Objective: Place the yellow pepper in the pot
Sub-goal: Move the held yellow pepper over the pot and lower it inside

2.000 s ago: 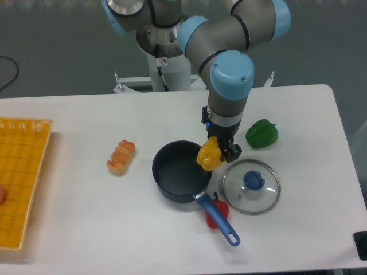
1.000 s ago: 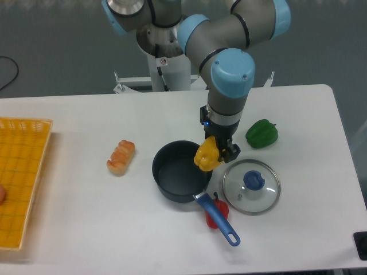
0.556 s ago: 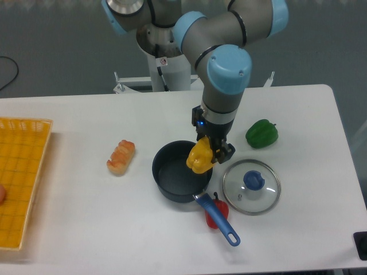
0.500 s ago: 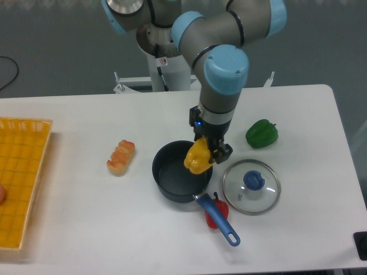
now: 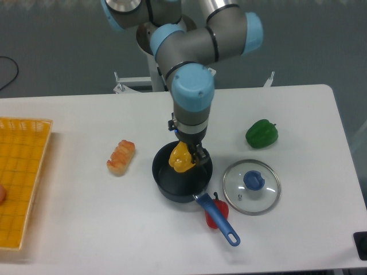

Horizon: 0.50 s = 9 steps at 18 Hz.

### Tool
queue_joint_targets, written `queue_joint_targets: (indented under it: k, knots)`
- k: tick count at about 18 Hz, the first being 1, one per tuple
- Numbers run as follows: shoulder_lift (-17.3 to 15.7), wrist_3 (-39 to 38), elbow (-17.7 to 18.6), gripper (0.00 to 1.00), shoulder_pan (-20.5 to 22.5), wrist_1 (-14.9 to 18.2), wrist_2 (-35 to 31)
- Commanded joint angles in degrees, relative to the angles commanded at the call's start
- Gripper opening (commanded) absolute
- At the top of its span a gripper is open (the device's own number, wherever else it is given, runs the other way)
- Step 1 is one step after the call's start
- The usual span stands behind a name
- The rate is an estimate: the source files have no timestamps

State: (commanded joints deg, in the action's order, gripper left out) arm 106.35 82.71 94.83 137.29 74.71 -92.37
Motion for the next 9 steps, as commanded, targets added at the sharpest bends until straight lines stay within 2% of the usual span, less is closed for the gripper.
queue_joint_targets:
  k: [2,5,9]
  knots:
    - [0.7,-0.87,0.71,0.61,-0.26,-0.44,-0.09]
    - [2.45,-2.1,0.71,0.61,-2.28,-2.98,-2.28]
    - [3.86,-3.95,0.62,0.61,-3.07,-3.69,-2.55]
